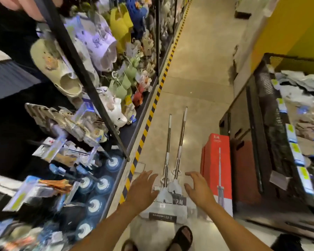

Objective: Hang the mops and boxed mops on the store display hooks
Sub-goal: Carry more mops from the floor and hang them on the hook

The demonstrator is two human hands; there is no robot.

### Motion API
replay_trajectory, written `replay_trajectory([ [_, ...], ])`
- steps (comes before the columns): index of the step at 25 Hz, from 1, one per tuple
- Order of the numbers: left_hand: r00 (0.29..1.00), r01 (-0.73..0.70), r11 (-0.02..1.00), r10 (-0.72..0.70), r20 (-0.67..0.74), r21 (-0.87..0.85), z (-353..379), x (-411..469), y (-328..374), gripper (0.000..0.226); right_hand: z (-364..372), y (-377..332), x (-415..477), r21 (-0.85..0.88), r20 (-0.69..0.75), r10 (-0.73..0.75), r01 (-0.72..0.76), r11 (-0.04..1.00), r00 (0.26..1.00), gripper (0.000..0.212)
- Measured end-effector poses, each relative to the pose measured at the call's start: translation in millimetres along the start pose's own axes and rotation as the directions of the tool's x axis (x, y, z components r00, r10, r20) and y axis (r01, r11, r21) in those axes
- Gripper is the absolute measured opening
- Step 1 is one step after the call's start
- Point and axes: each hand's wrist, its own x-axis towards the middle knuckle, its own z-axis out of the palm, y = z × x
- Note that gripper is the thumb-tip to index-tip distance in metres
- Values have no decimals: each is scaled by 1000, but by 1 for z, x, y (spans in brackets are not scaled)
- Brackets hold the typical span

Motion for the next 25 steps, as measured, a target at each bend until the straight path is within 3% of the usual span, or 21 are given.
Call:
replay_trajectory([
  [7, 993, -24, 993, 36, 111, -112, 96, 149, -70, 66, 102, 71, 133, 121, 28, 61, -64, 991, 998, 44],
  [12, 974, 133, 948, -70, 215, -291, 244, 266, -133, 64, 199, 160, 238, 96, -2, 69, -69, 993, 998, 43],
  [17, 950, 205, 930, -113, 291, -306, 400, 384, -178, 78, 268, 239, 334, -14, -35, 65, -65, 998, 997, 48],
  [19, 943, 269, 870, -152, 295, -413, 451, 424, -190, 83, 285, 259, 361, -109, 8, 105, -103, 989, 994, 58],
  [22, 922, 382, 678, -228, 314, -628, 493, 468, -195, 82, 282, 263, 381, -282, 90, 162, -131, 951, 983, 65],
  [25, 919, 393, 487, -214, 330, -780, 518, 499, -194, 43, 275, 260, 385, -319, 53, 99, -77, 945, 994, 60],
])
